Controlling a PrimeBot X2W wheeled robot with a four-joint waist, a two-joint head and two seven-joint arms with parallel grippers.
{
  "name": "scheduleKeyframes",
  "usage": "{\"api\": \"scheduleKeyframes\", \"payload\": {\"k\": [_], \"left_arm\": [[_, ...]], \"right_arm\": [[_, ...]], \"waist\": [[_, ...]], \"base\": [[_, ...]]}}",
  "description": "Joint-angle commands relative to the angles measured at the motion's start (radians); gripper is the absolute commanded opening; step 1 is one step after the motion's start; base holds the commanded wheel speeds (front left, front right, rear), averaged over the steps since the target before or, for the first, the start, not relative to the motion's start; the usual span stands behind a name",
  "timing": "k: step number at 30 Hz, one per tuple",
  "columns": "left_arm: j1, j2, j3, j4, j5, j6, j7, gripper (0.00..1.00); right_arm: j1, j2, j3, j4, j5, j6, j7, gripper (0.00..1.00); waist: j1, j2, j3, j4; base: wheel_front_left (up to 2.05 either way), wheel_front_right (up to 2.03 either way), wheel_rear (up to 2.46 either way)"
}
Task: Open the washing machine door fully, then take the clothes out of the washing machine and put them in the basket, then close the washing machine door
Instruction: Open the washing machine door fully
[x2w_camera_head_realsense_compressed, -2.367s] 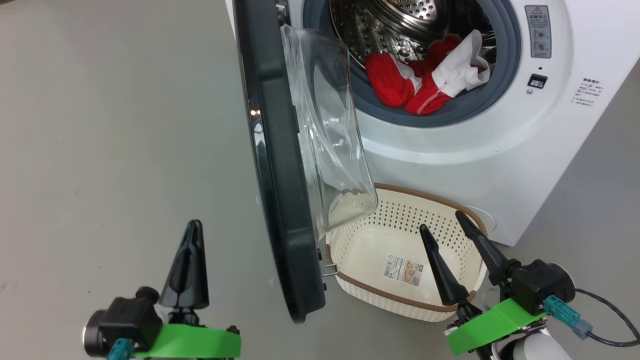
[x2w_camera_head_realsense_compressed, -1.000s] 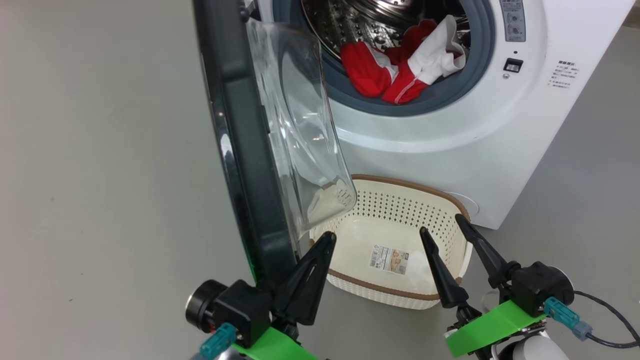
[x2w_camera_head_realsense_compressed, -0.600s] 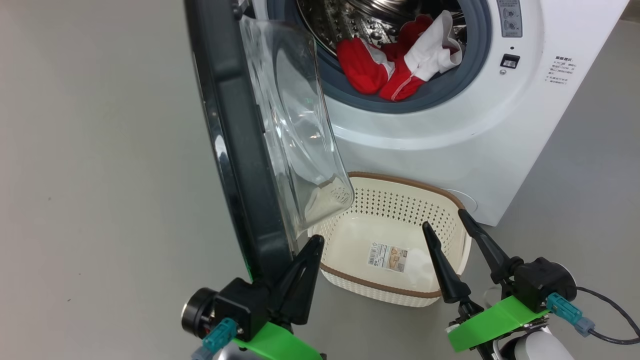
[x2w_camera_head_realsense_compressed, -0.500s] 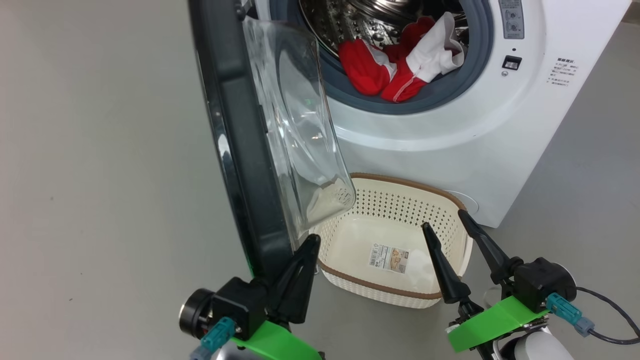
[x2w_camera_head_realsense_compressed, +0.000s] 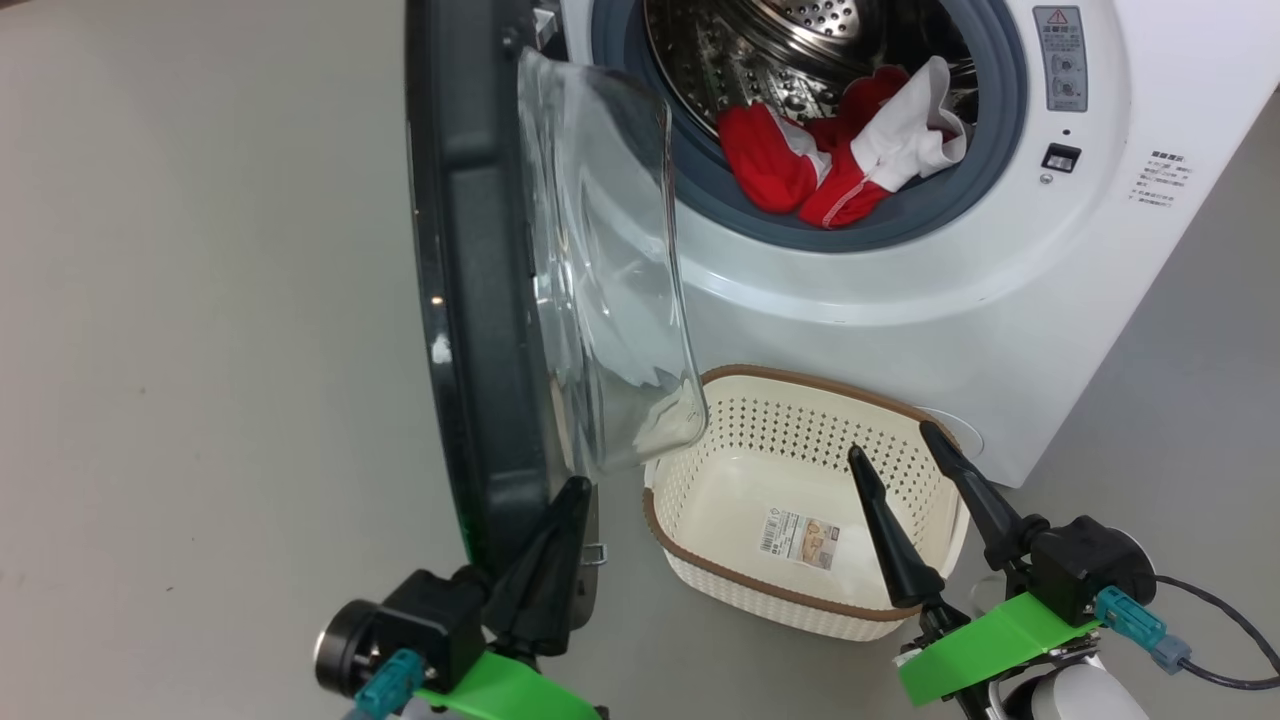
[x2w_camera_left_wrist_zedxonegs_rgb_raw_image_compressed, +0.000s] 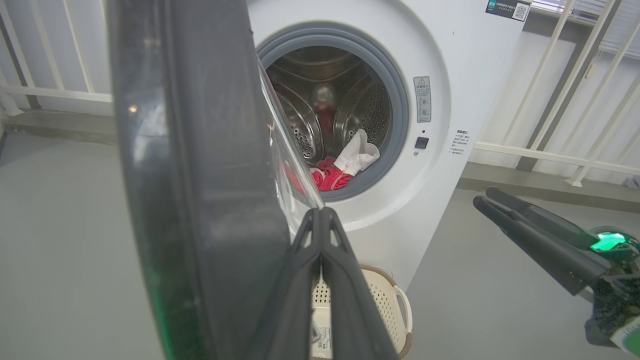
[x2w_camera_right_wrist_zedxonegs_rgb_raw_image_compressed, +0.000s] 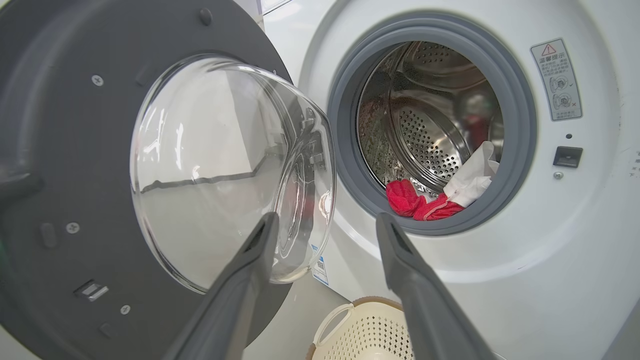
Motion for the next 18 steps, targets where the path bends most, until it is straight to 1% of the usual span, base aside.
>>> {"api": "scheduleKeyframes", "payload": {"k": [1, 8, 9, 18], "left_arm": [[-0.006, 0.024, 0.063, -0.030, -0.009, 0.026, -0.005, 0.00], [0.018, 0.046, 0.105, -0.042, -0.012, 0.062, -0.014, 0.00], [0.018, 0.046, 0.105, -0.042, -0.012, 0.062, -0.014, 0.00], [0.047, 0.085, 0.183, -0.057, -0.017, 0.113, -0.038, 0.00]], "right_arm": [[-0.006, 0.004, 0.017, -0.023, -0.005, 0.005, -0.006, 1.00], [0.000, 0.004, 0.018, -0.021, -0.014, 0.005, -0.006, 1.00], [0.000, 0.004, 0.018, -0.021, -0.014, 0.005, -0.006, 1.00], [0.004, 0.004, 0.018, -0.022, -0.024, 0.005, -0.006, 1.00]], "waist": [[0.0000, 0.0000, -0.003, 0.009], [0.0000, 0.0000, -0.007, 0.021], [0.0000, 0.0000, -0.007, 0.021], [0.0000, 0.0000, 0.001, 0.024]], "base": [[0.00, 0.00, 0.00], [0.00, 0.00, 0.00], [0.00, 0.00, 0.00], [0.00, 0.00, 0.00]]}}
